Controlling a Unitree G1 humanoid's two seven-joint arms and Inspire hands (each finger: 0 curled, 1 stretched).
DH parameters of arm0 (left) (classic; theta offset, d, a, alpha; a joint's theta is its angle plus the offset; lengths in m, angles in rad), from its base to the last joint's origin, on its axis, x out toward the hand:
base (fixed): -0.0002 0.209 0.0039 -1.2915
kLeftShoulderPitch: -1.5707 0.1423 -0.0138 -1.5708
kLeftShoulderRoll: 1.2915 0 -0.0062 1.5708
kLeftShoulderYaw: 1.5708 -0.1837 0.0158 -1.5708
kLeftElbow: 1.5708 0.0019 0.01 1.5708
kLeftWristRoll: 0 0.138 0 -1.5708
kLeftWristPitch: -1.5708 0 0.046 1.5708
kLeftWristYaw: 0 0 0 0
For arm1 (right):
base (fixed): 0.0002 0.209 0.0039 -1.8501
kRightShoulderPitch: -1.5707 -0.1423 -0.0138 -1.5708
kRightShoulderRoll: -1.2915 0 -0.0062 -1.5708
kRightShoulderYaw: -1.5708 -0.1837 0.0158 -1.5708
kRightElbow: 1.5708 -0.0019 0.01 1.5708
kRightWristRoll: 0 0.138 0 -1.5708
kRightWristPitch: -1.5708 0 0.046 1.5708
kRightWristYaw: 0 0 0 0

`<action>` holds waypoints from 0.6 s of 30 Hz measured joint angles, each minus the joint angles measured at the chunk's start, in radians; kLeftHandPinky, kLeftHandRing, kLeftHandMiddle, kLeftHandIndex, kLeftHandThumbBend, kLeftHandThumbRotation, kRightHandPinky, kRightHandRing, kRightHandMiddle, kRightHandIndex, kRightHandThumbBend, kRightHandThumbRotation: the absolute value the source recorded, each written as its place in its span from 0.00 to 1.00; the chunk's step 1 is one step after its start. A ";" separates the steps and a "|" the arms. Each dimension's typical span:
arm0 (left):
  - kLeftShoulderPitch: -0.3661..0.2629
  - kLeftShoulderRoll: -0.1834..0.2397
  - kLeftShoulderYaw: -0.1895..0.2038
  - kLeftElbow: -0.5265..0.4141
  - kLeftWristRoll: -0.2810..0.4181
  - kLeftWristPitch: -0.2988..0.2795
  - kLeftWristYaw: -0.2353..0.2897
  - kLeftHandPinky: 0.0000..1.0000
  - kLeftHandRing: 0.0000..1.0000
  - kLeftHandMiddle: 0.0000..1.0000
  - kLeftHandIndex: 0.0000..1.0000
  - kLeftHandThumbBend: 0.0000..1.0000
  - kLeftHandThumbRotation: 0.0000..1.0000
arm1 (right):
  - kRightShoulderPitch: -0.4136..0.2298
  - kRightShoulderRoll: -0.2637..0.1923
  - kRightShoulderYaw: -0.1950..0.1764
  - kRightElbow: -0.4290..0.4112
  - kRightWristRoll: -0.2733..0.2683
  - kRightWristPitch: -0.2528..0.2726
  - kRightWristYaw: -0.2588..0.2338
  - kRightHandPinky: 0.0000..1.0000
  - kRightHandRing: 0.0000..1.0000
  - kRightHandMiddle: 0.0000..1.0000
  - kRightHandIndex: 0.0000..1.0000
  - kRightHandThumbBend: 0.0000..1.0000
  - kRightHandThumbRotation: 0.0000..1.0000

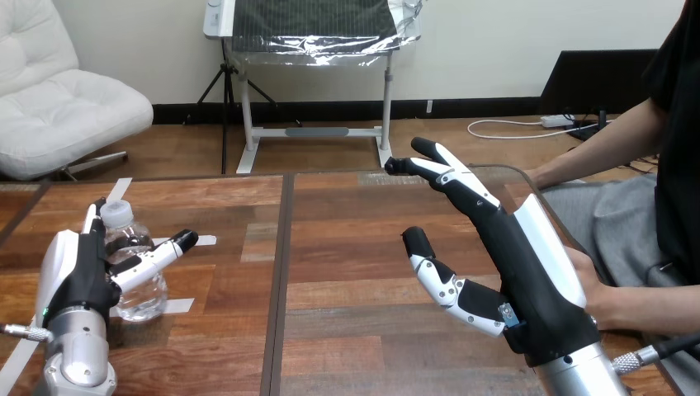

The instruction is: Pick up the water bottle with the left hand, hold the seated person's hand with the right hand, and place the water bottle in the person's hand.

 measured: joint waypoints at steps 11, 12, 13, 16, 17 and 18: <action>-0.006 0.001 -0.030 0.028 0.030 -0.017 0.036 0.79 0.88 0.92 0.92 0.88 0.56 | 0.000 -0.003 -0.001 0.000 0.000 0.000 0.011 0.86 0.89 0.92 0.78 0.18 0.00; -0.006 0.001 -0.032 0.030 0.032 -0.020 0.038 0.79 0.88 0.91 0.92 0.88 0.56 | 0.000 -0.004 -0.001 0.000 0.000 0.000 0.012 0.86 0.89 0.92 0.78 0.19 0.00; -0.006 0.000 -0.033 0.031 0.034 -0.022 0.040 0.78 0.88 0.91 0.92 0.87 0.56 | 0.000 -0.004 -0.001 0.000 0.000 0.000 0.012 0.86 0.89 0.92 0.78 0.19 0.00; -0.006 -0.001 -0.036 0.034 0.035 -0.028 0.046 0.77 0.86 0.90 0.90 0.87 0.55 | 0.000 -0.006 -0.001 0.000 0.000 0.000 0.013 0.86 0.89 0.91 0.78 0.19 0.00; -0.006 -0.001 -0.036 0.034 0.035 -0.030 0.048 0.77 0.86 0.89 0.89 0.87 0.54 | 0.000 -0.007 -0.001 0.000 0.000 0.000 0.013 0.86 0.89 0.91 0.78 0.19 0.00; -0.006 -0.002 -0.036 0.035 0.034 -0.031 0.050 0.76 0.85 0.88 0.88 0.86 0.53 | 0.000 -0.008 -0.001 0.000 0.000 0.000 0.013 0.85 0.88 0.91 0.77 0.19 0.00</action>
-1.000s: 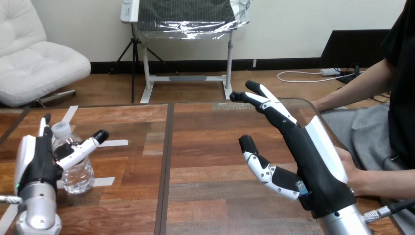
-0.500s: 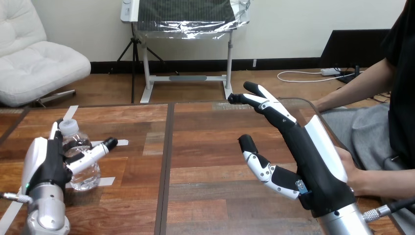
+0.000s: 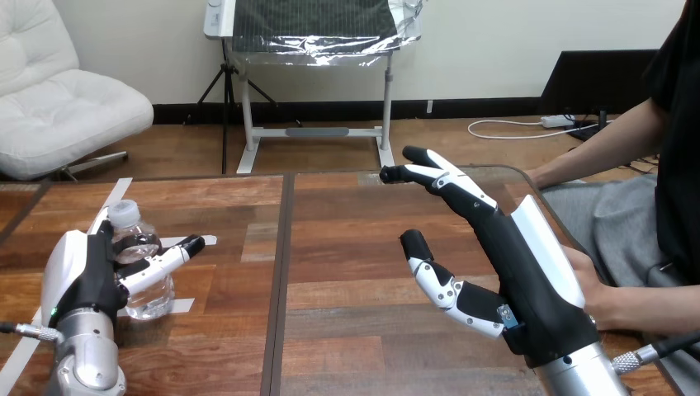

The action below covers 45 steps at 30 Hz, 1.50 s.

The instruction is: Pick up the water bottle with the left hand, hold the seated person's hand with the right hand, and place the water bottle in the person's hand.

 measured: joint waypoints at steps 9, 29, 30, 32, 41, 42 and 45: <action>0.001 -0.015 0.002 0.010 -0.006 -0.025 0.034 0.72 0.79 0.81 0.81 0.80 0.41 | 0.000 -0.013 0.000 0.000 0.000 0.000 0.000 0.84 0.87 0.90 0.77 0.19 0.00; 0.003 -0.043 0.009 0.086 -0.018 -0.170 0.169 0.50 0.56 0.60 0.62 0.68 0.01 | 0.000 -0.025 0.000 0.000 0.008 0.000 0.000 0.78 0.85 0.88 0.76 0.18 0.00; 0.003 -0.043 0.009 0.089 -0.019 -0.177 0.173 0.50 0.55 0.60 0.61 0.68 0.01 | 0.000 -0.025 0.000 0.000 0.009 -0.001 0.000 0.78 0.85 0.88 0.76 0.18 0.00; 0.003 -0.044 0.010 0.095 -0.021 -0.189 0.179 0.48 0.54 0.58 0.60 0.68 0.01 | 0.000 -0.025 0.000 0.000 0.010 -0.001 0.000 0.78 0.85 0.87 0.76 0.18 0.00; 0.004 -0.044 0.010 0.127 -0.037 -0.247 0.200 0.44 0.49 0.54 0.55 0.69 0.00 | 0.000 -0.025 0.000 0.000 0.012 -0.001 0.000 0.77 0.84 0.87 0.76 0.18 0.00; 0.004 -0.044 0.010 0.131 -0.037 -0.254 0.202 0.43 0.49 0.54 0.55 0.70 0.00 | 0.000 -0.025 0.000 0.000 0.012 -0.001 0.000 0.77 0.84 0.87 0.76 0.18 0.00; 0.004 -0.044 0.010 0.141 -0.039 -0.269 0.207 0.43 0.49 0.53 0.54 0.70 0.00 | 0.000 -0.025 0.000 0.000 0.012 -0.001 0.000 0.77 0.84 0.87 0.76 0.18 0.00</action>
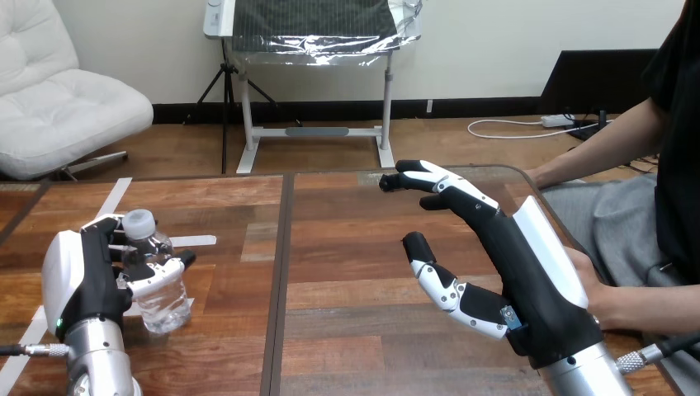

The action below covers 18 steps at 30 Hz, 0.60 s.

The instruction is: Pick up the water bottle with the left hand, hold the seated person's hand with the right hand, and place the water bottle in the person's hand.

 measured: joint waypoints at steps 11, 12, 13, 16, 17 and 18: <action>0.000 0.000 0.000 0.018 0.000 -0.025 0.014 0.43 0.48 0.53 0.54 0.72 0.00 | 0.000 0.000 0.000 0.000 0.000 0.000 0.000 0.77 0.84 0.87 0.75 0.19 0.00; 0.000 0.000 0.000 0.019 0.000 -0.026 0.014 0.43 0.49 0.53 0.54 0.72 0.00 | 0.000 0.000 0.000 0.000 0.000 0.000 0.000 0.77 0.84 0.87 0.75 0.19 0.00; 0.000 0.000 0.000 0.019 0.000 -0.027 0.014 0.43 0.49 0.53 0.54 0.72 0.00 | 0.000 -0.001 0.000 0.000 0.000 0.000 0.000 0.77 0.84 0.87 0.75 0.19 0.00; 0.000 0.000 0.000 0.021 -0.001 -0.029 0.015 0.43 0.49 0.53 0.53 0.73 0.00 | 0.000 -0.001 0.000 0.000 0.000 0.000 0.000 0.76 0.84 0.86 0.75 0.19 0.00; 0.000 0.000 0.000 0.021 -0.001 -0.030 0.015 0.44 0.49 0.53 0.53 0.73 0.00 | 0.000 -0.001 0.000 0.000 0.000 0.000 0.000 0.76 0.84 0.86 0.75 0.19 0.00; 0.000 0.000 0.000 0.021 -0.001 -0.030 0.015 0.44 0.49 0.53 0.53 0.73 0.00 | 0.000 -0.001 0.000 0.000 0.000 0.000 0.000 0.76 0.84 0.86 0.75 0.18 0.00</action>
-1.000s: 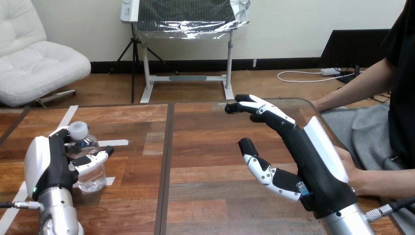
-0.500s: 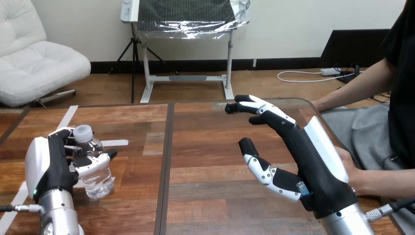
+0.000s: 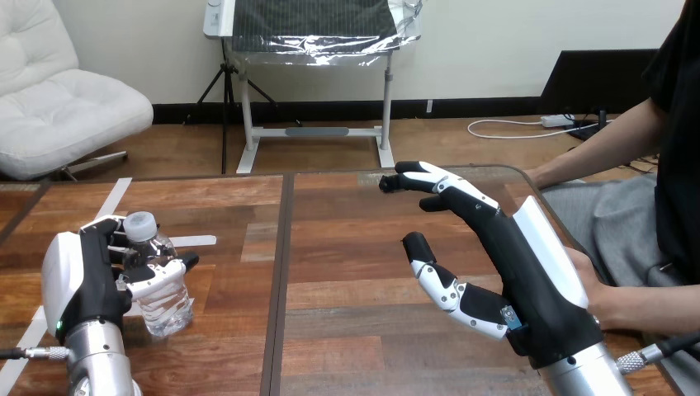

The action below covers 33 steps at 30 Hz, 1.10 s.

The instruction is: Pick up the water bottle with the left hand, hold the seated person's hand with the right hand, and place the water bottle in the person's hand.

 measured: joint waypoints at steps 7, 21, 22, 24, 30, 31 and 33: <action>0.000 0.000 0.000 0.002 0.000 -0.003 0.001 0.43 0.49 0.52 0.52 0.73 0.00 | 0.000 0.000 0.000 0.000 0.000 -0.001 0.000 0.75 0.83 0.86 0.74 0.19 0.00; 0.000 0.000 -0.001 0.008 0.001 -0.013 0.007 0.42 0.46 0.49 0.50 0.72 0.00 | 0.000 0.000 -0.005 0.000 0.001 -0.001 0.000 0.74 0.83 0.86 0.74 0.18 0.00; 0.000 0.000 -0.001 0.008 0.001 -0.013 0.007 0.42 0.46 0.49 0.50 0.72 0.00 | 0.000 0.000 -0.005 0.000 0.001 -0.001 0.000 0.74 0.83 0.86 0.74 0.18 0.00; 0.000 0.000 -0.001 0.008 0.001 -0.013 0.008 0.42 0.46 0.49 0.50 0.72 0.00 | 0.000 -0.001 -0.007 0.000 0.001 -0.001 0.000 0.74 0.83 0.86 0.74 0.18 0.00; 0.000 -0.003 -0.001 0.008 0.001 -0.013 0.015 0.42 0.45 0.49 0.50 0.71 0.00 | 0.000 -0.002 -0.009 0.000 0.001 -0.001 0.000 0.75 0.84 0.86 0.73 0.18 0.00; 0.001 -0.004 -0.001 0.008 0.001 -0.014 0.018 0.42 0.45 0.48 0.50 0.71 0.00 | 0.000 -0.002 -0.009 0.000 0.001 -0.001 0.000 0.75 0.84 0.85 0.73 0.18 0.00; 0.002 -0.005 -0.001 0.008 0.001 -0.016 0.024 0.42 0.45 0.49 0.50 0.70 0.00 | 0.000 -0.002 -0.010 0.000 0.001 -0.001 0.000 0.75 0.84 0.85 0.73 0.18 0.00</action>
